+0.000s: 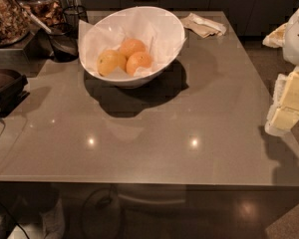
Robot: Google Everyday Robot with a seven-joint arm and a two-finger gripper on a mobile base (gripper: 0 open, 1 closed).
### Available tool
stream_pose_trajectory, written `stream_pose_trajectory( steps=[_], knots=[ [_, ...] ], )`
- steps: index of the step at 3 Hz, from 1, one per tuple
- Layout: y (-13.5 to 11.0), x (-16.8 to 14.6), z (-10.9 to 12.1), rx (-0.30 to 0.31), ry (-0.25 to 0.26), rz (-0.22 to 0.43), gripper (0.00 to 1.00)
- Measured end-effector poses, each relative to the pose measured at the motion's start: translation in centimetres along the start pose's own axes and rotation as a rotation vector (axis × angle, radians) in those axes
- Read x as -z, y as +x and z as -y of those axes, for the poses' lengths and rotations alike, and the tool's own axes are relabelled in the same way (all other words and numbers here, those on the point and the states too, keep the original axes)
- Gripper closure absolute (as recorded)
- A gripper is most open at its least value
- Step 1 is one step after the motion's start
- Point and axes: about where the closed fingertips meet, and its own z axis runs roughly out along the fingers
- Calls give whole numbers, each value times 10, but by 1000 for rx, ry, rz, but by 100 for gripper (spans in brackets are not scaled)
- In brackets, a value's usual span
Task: Pick orange from white bowl
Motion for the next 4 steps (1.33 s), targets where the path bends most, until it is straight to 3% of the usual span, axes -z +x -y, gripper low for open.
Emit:
stream_pose_trajectory(
  steps=[2,4],
  knots=[
    [-8,-1,6,-23,-3,-12,0],
    [-64,-24,49,-72,-62,-89,0]
  ],
)
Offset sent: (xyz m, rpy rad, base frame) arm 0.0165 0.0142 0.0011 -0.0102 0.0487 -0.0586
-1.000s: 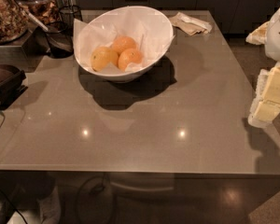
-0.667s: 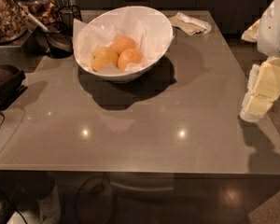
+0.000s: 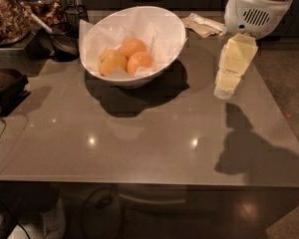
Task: Pick orange from white bowl
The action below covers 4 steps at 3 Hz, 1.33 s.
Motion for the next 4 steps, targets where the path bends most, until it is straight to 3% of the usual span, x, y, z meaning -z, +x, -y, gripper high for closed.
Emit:
stream_pose_trajectory(
  steps=[2,3,4],
  knots=[
    [-39,3,13,-4,35,76,0],
    [-82,13,20,-2,51,93,0],
    [-136,8,29,25,33,108,0]
  ],
)
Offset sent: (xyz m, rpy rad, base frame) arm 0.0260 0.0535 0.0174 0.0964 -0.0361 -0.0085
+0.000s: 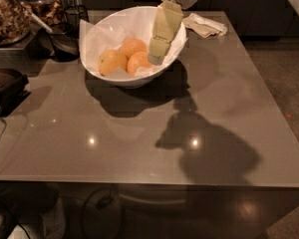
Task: Pick orange from white bowl
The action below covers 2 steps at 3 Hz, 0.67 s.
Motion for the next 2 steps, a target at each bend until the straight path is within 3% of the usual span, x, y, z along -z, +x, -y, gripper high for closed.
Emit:
stream_pose_trajectory(
  steps=[1,2],
  knots=[
    [-13,1,4,11,22,33,0],
    [-30,-10,11,-13,5,63,0]
  ],
)
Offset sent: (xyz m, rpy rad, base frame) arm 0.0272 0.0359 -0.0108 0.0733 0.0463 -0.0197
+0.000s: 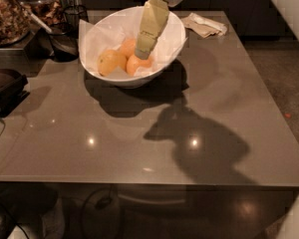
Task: Pick orange from white bowl
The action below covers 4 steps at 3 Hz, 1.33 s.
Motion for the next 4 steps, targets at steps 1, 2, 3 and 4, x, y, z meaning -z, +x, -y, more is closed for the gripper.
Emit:
stream_pose_trajectory(
  steps=[1,2,3,4],
  knots=[
    [-18,-17,6,-16,-37,10,0],
    [-30,-30,11,-41,-70,16,0],
    [-30,-44,18,-91,-100,16,4],
    [-30,-54,22,-128,-124,14,4]
  ],
)
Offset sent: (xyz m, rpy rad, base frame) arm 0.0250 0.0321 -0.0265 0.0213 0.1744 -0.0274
